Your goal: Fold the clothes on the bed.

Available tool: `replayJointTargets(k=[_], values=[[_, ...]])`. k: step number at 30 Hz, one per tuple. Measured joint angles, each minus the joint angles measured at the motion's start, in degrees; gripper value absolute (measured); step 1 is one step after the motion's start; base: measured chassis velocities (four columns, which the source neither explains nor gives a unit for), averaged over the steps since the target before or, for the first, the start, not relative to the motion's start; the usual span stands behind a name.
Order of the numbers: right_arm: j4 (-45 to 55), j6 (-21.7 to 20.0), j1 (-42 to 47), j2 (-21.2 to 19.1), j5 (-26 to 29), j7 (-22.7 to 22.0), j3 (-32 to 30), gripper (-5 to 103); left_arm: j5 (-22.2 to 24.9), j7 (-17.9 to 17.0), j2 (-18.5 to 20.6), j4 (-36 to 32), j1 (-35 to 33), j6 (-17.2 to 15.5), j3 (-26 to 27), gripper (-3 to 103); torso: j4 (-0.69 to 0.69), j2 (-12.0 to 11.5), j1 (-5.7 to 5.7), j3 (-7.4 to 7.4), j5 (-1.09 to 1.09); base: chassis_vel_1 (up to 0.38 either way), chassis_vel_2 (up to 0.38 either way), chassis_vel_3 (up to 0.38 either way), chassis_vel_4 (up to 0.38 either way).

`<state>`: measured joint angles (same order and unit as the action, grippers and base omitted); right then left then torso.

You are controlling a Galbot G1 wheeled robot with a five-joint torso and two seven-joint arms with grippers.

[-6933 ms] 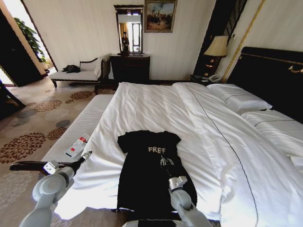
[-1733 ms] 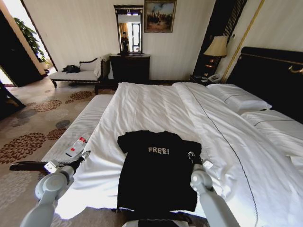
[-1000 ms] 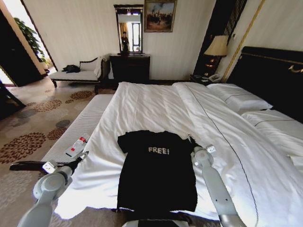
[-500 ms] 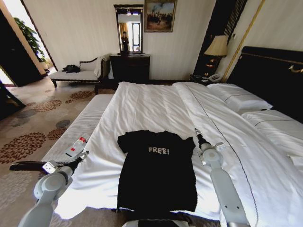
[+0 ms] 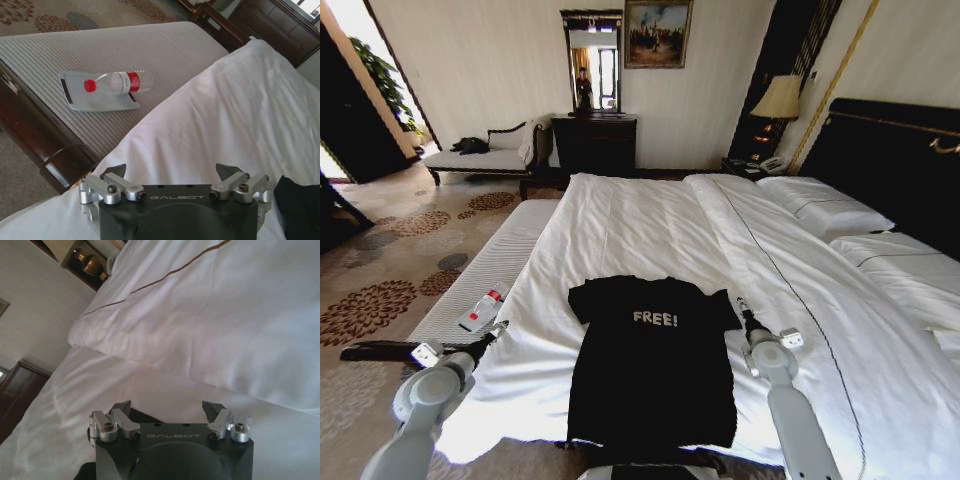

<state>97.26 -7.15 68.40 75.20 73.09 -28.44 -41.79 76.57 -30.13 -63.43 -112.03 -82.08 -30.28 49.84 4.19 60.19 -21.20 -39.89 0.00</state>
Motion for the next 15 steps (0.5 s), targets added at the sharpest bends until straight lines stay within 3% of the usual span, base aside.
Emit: replayJointTargets(k=[8, 15], values=[[0.23, 0.22, 1.98, 1.79, 0.64, -0.92, -0.09, 79, 0.0, 0.01, -0.01, 0.01, 0.17, 0.07, -0.17, 100, 0.0, 0.01, 0.01, 0.0, -0.01, 0.0, 0.0, 0.0, 0.0], [0.23, 0.24, 1.4, 2.89, 2.69, -1.66, 0.24, 60, 0.04, -0.01, 0.2, 0.02, 0.39, 0.06, -0.25, 100, 0.0, 0.01, 0.0, -0.01, 0.0, 0.0, 0.0, 0.0, 0.0]])
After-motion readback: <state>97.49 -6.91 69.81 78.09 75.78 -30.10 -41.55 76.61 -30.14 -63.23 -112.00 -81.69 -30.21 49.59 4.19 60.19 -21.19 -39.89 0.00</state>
